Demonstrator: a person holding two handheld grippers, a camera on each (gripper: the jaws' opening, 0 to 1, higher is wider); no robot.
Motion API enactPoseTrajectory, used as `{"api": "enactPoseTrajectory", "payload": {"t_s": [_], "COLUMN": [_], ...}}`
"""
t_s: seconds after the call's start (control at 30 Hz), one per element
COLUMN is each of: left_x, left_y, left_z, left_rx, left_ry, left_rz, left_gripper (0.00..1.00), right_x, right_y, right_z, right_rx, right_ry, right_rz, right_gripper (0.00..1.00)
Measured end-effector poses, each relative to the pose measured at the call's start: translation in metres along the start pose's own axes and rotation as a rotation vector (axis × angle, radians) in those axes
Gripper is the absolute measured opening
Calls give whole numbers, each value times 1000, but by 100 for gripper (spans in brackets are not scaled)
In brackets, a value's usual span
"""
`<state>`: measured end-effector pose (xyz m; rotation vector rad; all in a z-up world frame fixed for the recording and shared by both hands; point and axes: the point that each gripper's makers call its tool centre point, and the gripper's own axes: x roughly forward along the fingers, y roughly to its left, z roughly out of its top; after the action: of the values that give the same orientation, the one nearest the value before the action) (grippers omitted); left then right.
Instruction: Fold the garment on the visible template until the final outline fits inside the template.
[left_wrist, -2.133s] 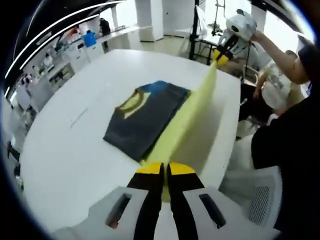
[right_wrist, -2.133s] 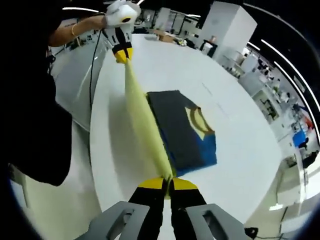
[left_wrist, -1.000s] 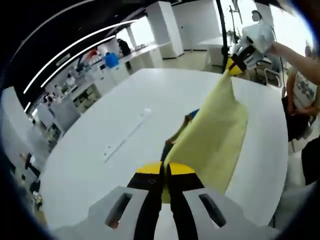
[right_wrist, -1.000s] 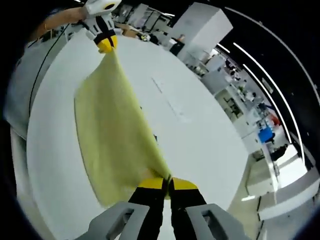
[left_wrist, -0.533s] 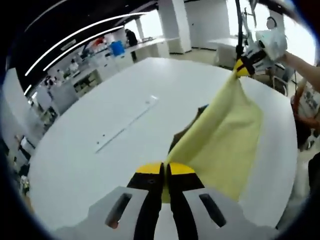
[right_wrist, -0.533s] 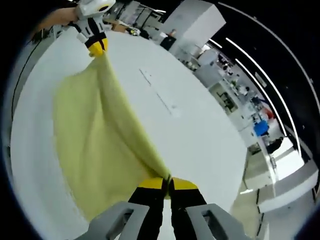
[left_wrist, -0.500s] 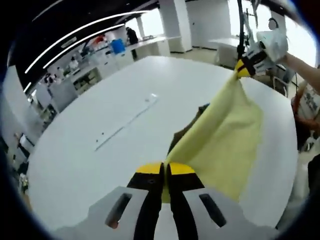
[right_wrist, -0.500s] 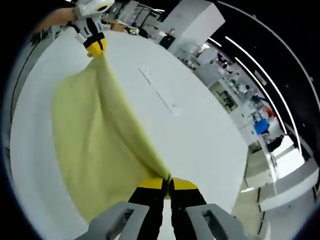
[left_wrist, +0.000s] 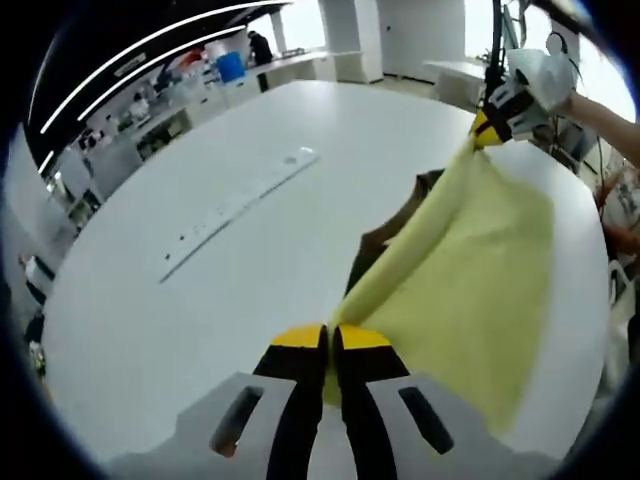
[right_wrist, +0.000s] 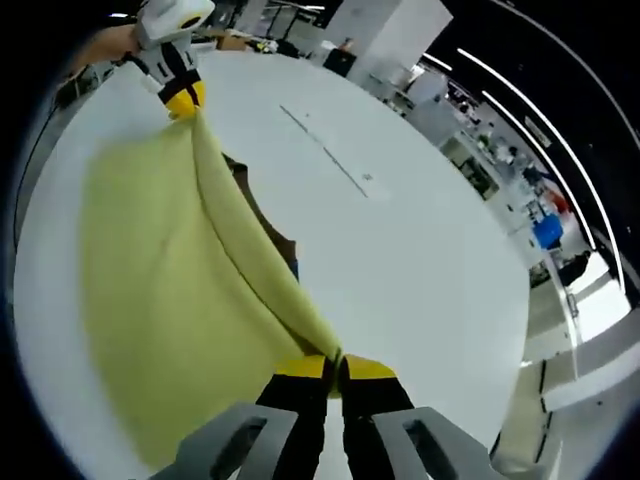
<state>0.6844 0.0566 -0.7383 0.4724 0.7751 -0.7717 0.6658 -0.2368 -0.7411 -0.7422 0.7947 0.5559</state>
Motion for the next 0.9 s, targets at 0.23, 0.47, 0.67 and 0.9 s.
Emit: {"api": "enactPoseTrajectory", "payload": {"t_s": [0.23, 0.47, 0.67, 0.9], "left_x": [12, 10, 3, 3], "left_y": [7, 13, 13, 4], "left_z": [-6, -14, -17, -24], "left_rx": [-34, -1, 6, 116], "left_ry": [-22, -28, -48, -51], "left_rz": [-2, 10, -6, -40], "left_gripper": [3, 5, 13, 24], "right_x": [13, 17, 8, 9], "right_y": [2, 2, 4, 9], "right_z": [-8, -11, -5, -9], "right_rx": [133, 123, 107, -52], "right_ry": [6, 6, -34, -24], "right_rz": [36, 40, 68, 58], "right_gripper": [1, 5, 14, 23]}}
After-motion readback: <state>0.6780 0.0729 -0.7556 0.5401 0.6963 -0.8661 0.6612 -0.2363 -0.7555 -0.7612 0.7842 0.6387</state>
